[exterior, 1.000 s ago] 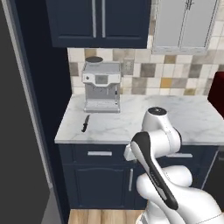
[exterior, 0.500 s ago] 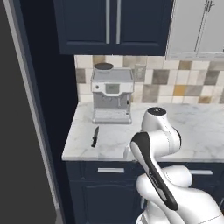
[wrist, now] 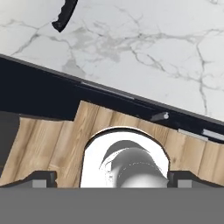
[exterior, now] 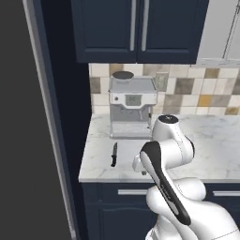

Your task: Retrieve the butter from the fridge and place it on a plate on the dining table. Then retrieve the butter knife by the fridge and place it near the plate.

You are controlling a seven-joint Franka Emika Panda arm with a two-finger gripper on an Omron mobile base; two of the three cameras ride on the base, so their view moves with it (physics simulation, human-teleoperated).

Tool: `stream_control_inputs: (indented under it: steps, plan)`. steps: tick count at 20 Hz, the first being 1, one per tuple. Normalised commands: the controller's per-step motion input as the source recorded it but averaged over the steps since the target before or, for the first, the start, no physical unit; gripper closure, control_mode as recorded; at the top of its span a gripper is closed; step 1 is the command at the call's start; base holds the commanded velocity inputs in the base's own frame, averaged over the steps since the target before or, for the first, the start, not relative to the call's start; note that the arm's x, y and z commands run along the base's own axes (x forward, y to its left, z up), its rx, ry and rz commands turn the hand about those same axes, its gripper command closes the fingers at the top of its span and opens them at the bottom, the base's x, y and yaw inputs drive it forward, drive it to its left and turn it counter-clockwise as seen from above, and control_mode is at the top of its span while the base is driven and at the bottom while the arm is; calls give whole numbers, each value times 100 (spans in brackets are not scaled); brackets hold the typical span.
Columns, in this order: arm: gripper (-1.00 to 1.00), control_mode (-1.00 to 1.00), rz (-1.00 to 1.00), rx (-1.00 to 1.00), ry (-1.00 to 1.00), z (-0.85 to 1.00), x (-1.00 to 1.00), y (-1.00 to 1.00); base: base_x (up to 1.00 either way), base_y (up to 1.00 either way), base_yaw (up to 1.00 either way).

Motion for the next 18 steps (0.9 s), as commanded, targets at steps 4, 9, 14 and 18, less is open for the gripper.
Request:
stream_control_inputs:
  steps: [4, 9, 14, 18]
  plan:
    - [-100, 100, 0, 0, 0, 0, 0, 0, 39, 25, -2]
    - [-100, -100, 0, 2, 0, -10, 43, 0, 9, 0, 0]
    - [-100, -100, -8, 7, -5, -29, 66, 40, 0, 0, 0]
    - [-100, -100, -32, 2, 0, -26, 88, 54, 0, 0, 0]
